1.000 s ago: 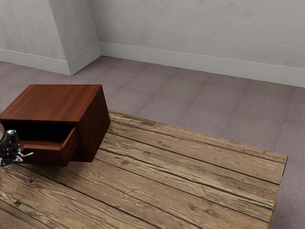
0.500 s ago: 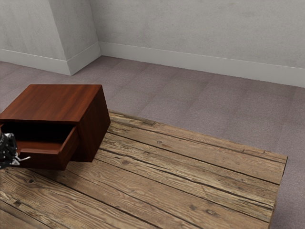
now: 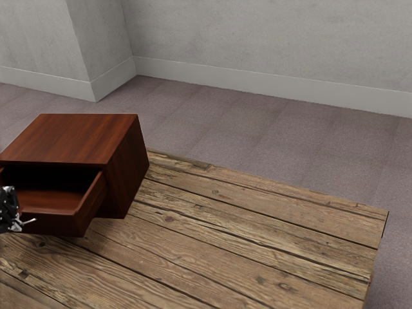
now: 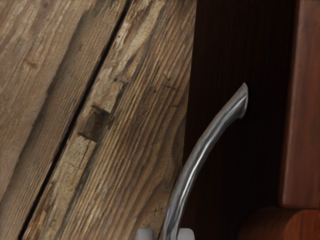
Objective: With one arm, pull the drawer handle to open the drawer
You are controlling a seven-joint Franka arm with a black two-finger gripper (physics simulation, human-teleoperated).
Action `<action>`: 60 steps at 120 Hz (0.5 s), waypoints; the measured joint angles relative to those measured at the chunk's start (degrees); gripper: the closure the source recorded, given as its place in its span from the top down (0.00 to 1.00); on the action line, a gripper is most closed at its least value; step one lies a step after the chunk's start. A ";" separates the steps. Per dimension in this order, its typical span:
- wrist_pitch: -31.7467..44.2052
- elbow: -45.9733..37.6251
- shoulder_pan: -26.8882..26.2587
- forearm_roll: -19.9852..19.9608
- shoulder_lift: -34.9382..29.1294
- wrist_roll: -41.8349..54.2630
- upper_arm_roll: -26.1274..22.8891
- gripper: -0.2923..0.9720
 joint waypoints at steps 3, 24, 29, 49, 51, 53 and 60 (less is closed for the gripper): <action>-0.07 -0.04 0.04 0.02 -0.14 0.00 0.01 0.15; -0.46 -0.14 0.20 0.17 -0.80 0.02 0.02 0.15; -0.52 -0.15 0.20 0.18 -0.89 0.03 0.02 0.16; -0.90 -0.20 0.21 0.21 -2.25 0.05 -0.05 0.18; -0.97 -0.21 0.21 0.21 -2.47 0.06 -0.05 0.18; -1.04 -0.22 0.21 0.22 -2.68 0.06 -0.06 0.18; -1.37 -0.23 0.21 0.24 -3.51 0.07 -0.06 0.18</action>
